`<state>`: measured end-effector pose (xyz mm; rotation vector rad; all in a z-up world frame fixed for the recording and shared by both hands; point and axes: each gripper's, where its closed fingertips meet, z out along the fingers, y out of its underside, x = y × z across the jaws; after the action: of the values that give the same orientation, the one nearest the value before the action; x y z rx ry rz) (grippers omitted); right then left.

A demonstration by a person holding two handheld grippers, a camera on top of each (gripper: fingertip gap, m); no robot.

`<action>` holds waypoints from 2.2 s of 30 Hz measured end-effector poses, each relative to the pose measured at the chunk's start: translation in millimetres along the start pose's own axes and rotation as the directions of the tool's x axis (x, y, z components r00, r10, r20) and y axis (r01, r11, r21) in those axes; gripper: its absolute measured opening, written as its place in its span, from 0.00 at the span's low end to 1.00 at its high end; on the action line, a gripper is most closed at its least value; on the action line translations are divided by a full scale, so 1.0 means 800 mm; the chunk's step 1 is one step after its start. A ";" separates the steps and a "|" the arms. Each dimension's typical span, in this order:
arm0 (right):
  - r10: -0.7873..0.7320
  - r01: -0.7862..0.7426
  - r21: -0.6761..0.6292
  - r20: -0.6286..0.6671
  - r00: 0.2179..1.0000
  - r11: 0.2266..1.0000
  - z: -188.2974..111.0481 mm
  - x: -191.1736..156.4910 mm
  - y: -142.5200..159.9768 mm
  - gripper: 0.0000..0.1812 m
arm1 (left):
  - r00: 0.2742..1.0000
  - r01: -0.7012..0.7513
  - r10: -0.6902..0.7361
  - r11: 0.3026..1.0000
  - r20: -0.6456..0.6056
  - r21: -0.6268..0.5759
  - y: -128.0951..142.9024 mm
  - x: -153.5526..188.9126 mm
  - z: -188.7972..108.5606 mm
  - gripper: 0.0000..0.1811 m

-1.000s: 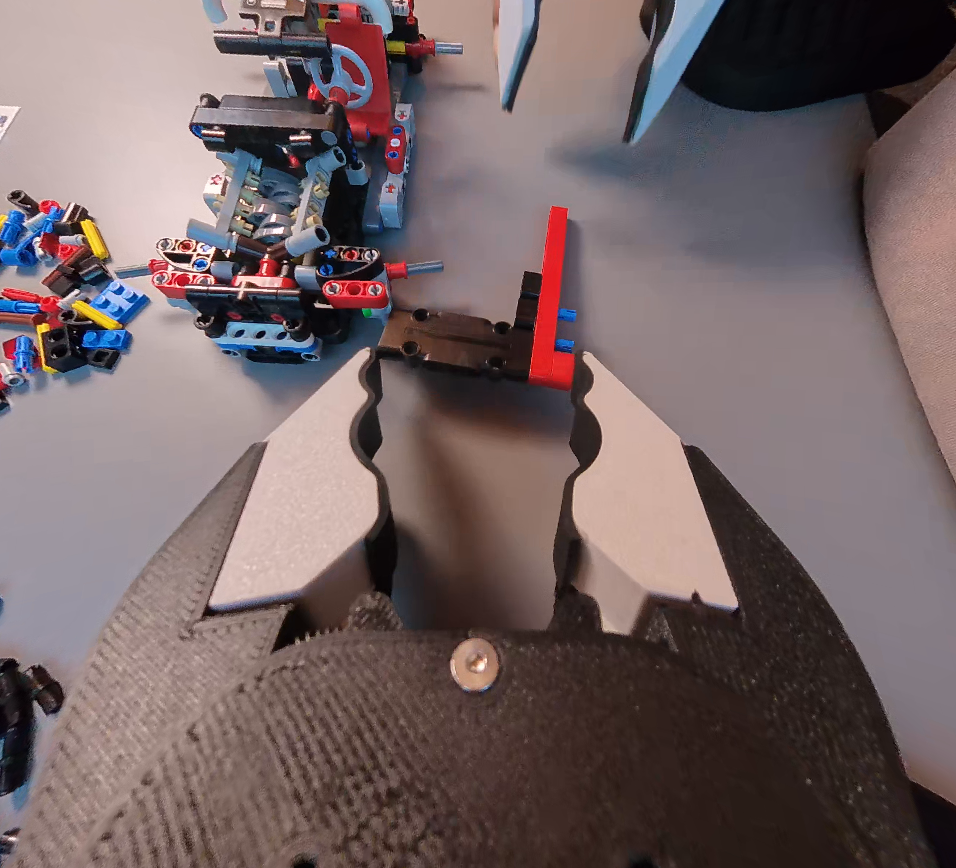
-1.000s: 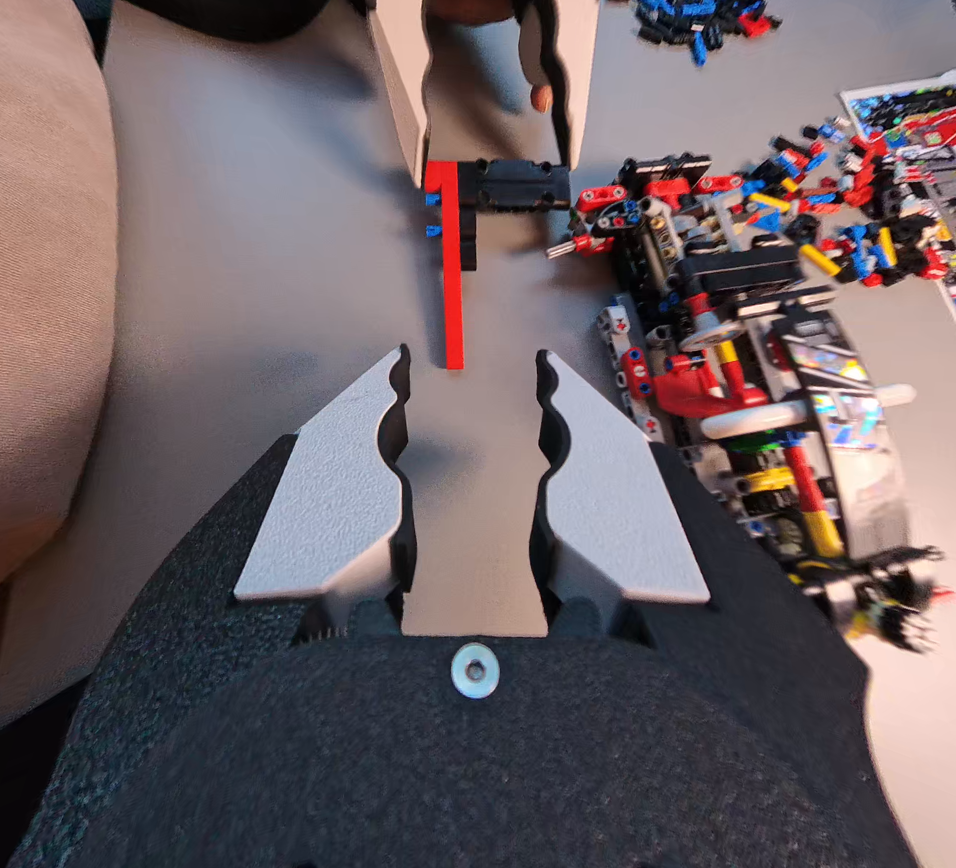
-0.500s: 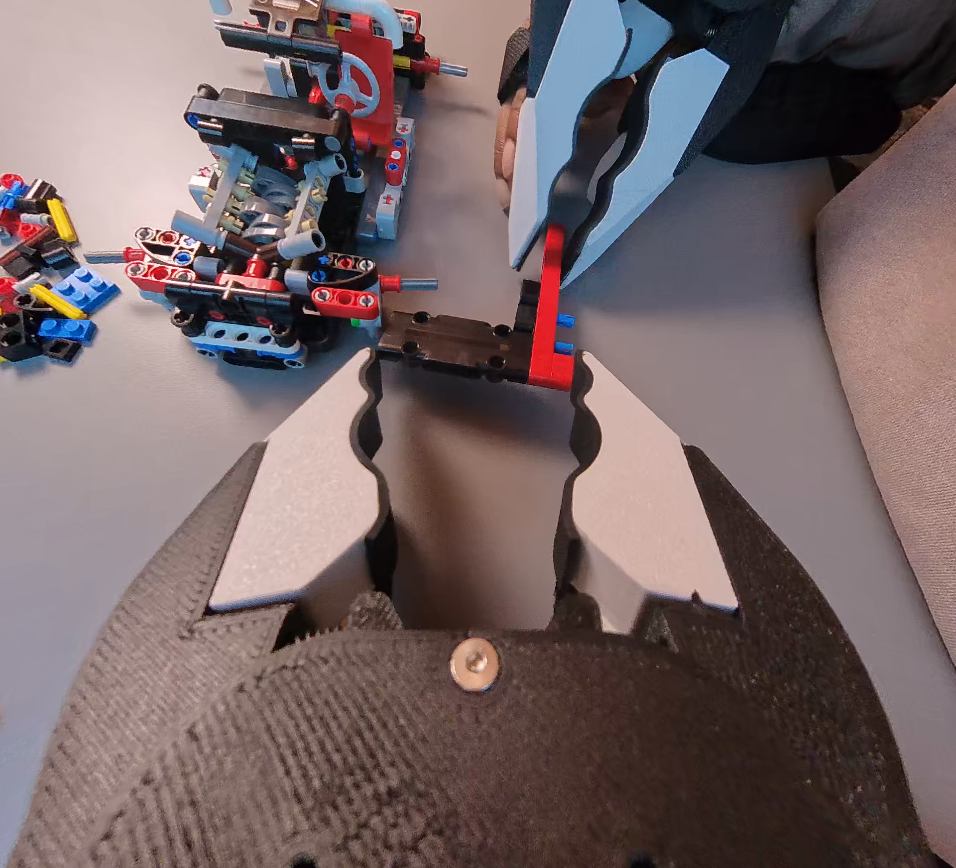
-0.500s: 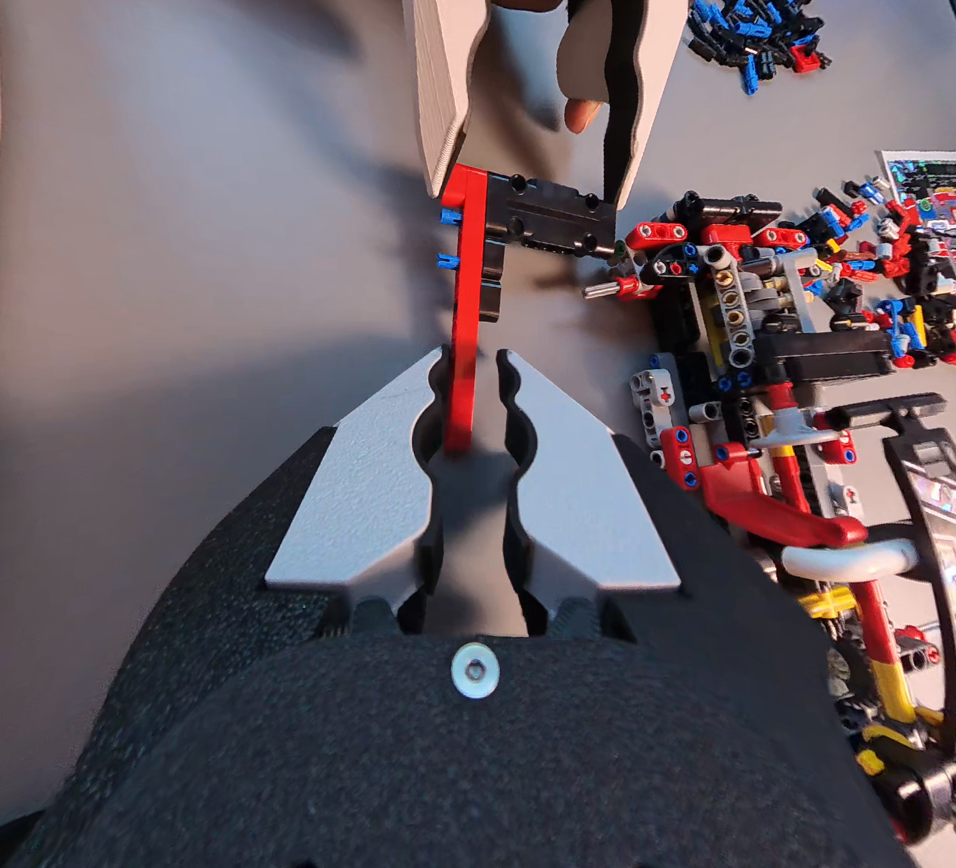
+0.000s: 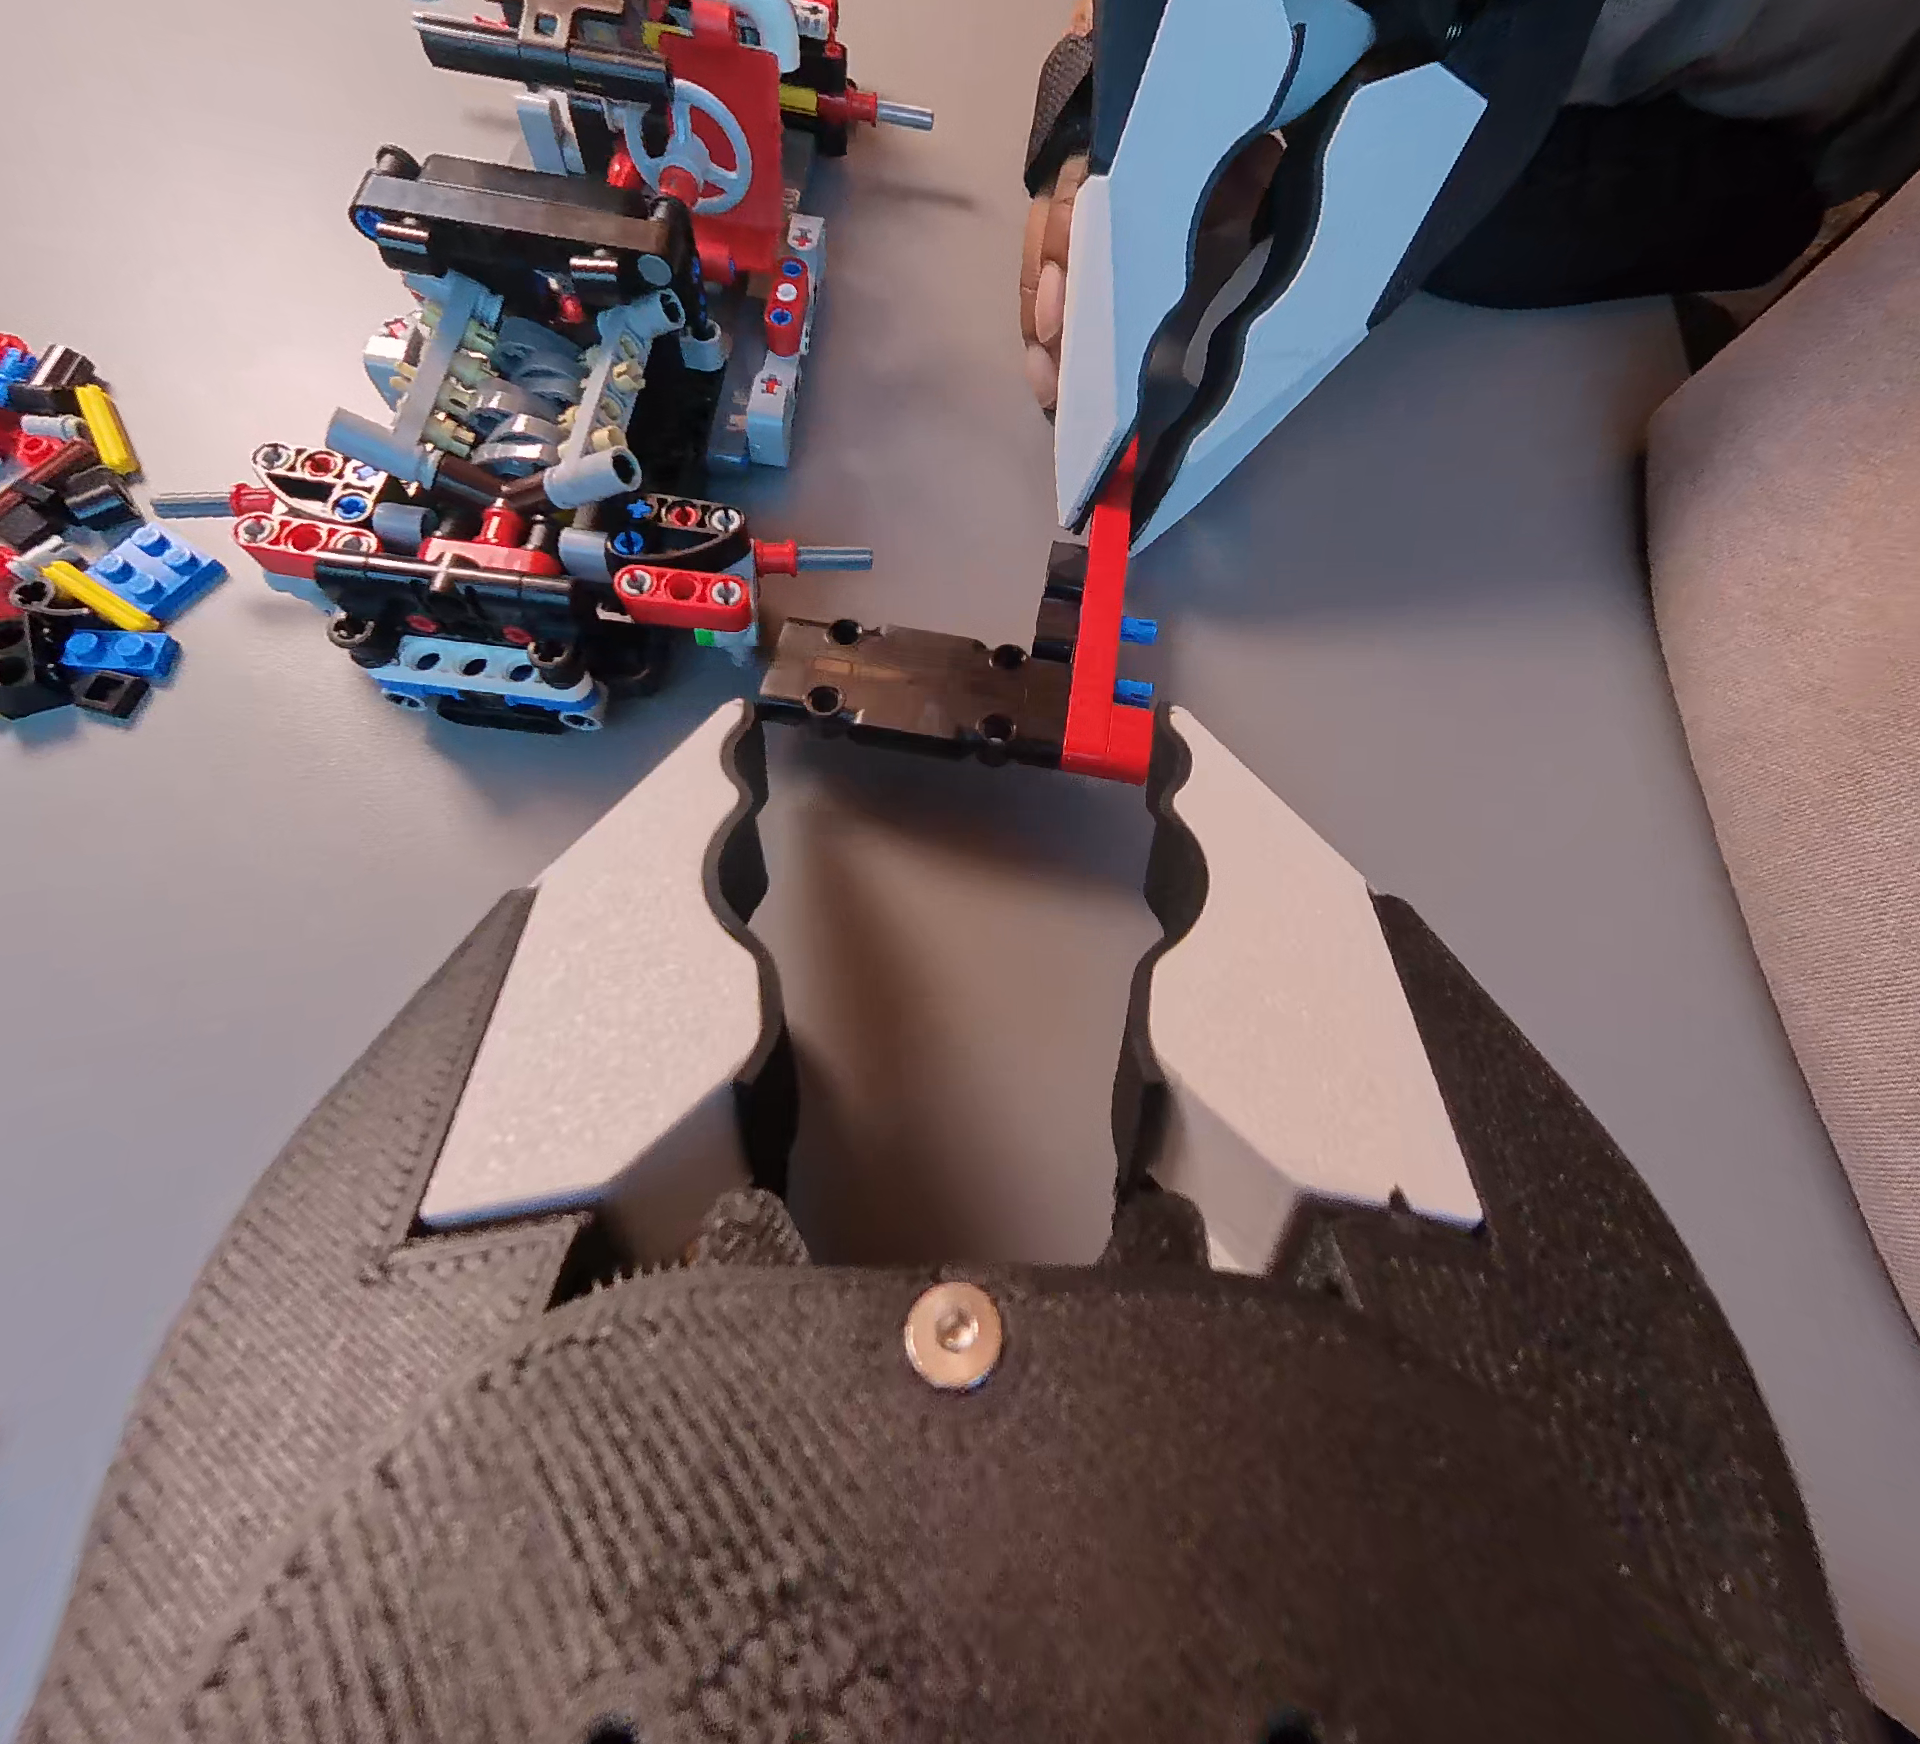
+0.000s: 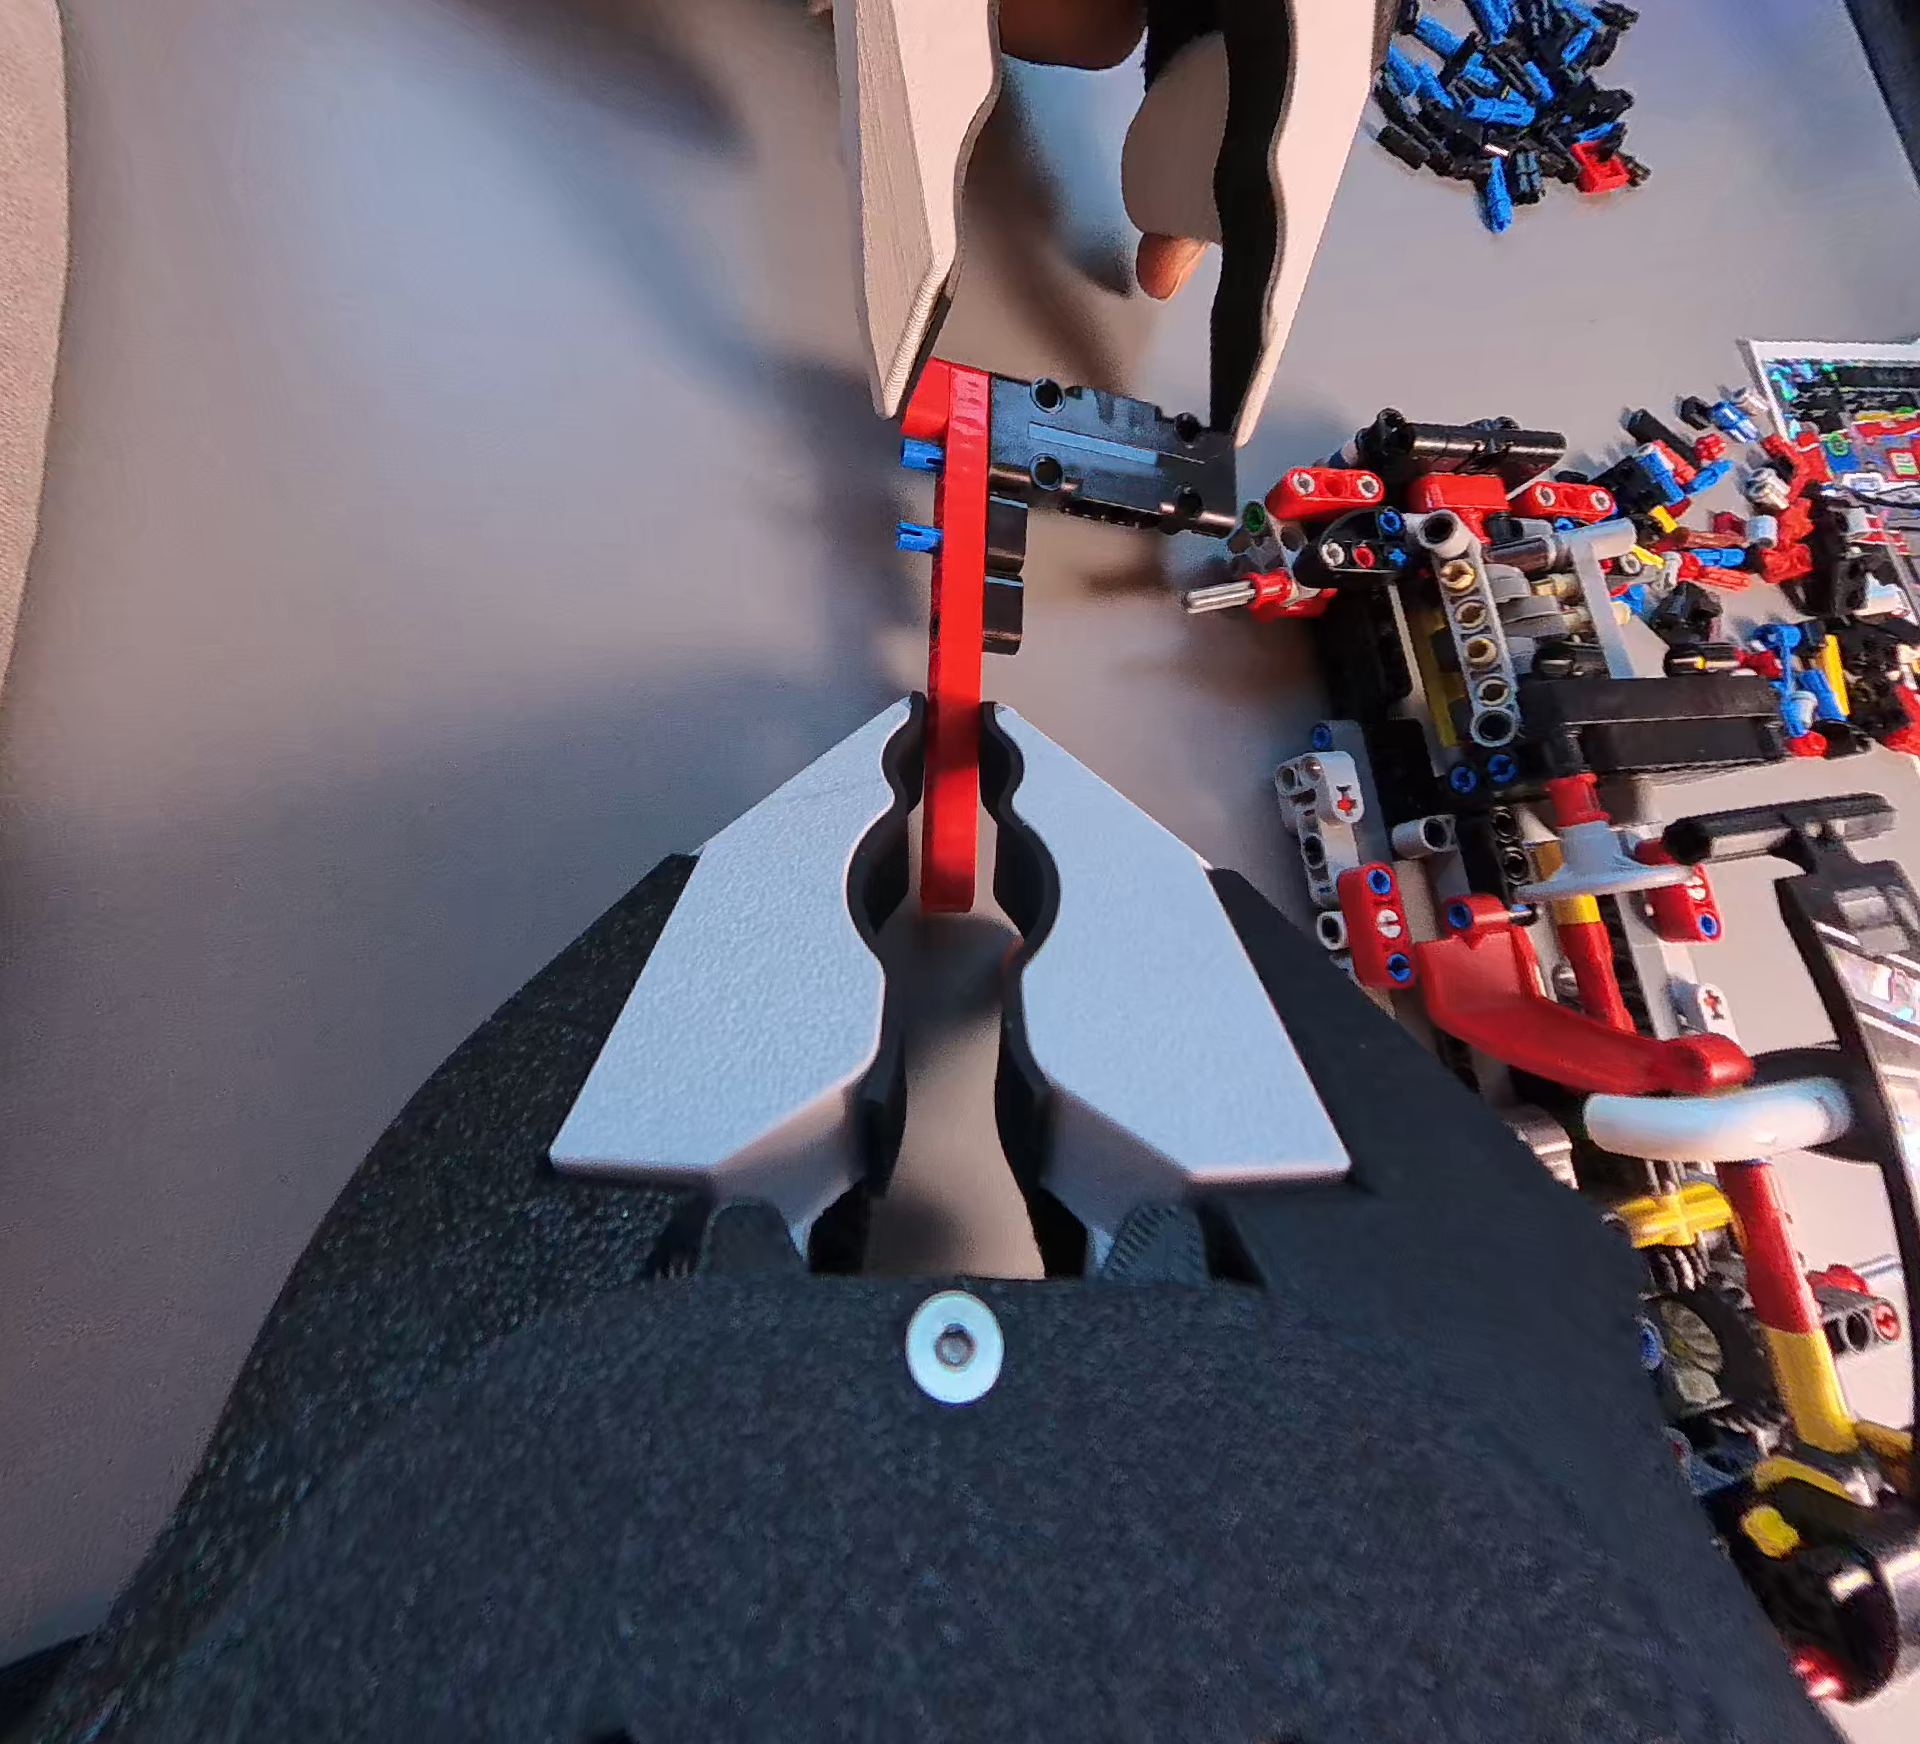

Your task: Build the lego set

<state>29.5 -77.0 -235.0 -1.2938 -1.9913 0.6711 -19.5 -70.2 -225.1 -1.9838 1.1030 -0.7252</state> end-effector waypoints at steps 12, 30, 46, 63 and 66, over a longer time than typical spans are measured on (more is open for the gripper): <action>-0.044 0.044 -0.024 0.002 0.999 0.999 -0.002 -0.005 0.006 0.04 | 0.998 -0.058 0.057 0.997 -0.015 -0.049 0.012 0.008 0.002 0.39; 0.061 -0.083 0.171 0.133 0.989 0.982 -0.055 -0.008 -0.020 0.21 | 0.999 -0.029 0.029 1.000 -0.032 0.011 0.000 0.009 -0.002 0.33; 0.282 -0.299 -0.061 -0.198 0.939 0.952 -0.166 0.149 0.129 0.36 | 0.978 0.012 -0.022 0.999 0.210 0.047 -0.008 -0.047 -0.018 0.35; 0.180 -0.161 -0.234 0.062 0.982 0.959 -0.107 0.166 0.121 0.41 | 0.973 0.031 -0.037 0.999 0.230 0.029 0.004 -0.056 -0.019 0.34; 0.199 -0.183 -0.210 0.059 0.978 0.960 -0.113 0.162 0.124 0.41 | 0.973 0.010 -0.013 1.000 0.232 0.014 0.004 -0.053 -0.017 0.34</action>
<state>118.4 86.0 -215.4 -1.6217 -2.0592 0.6288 -51.2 -38.7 -225.3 -2.0071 0.9457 -0.4894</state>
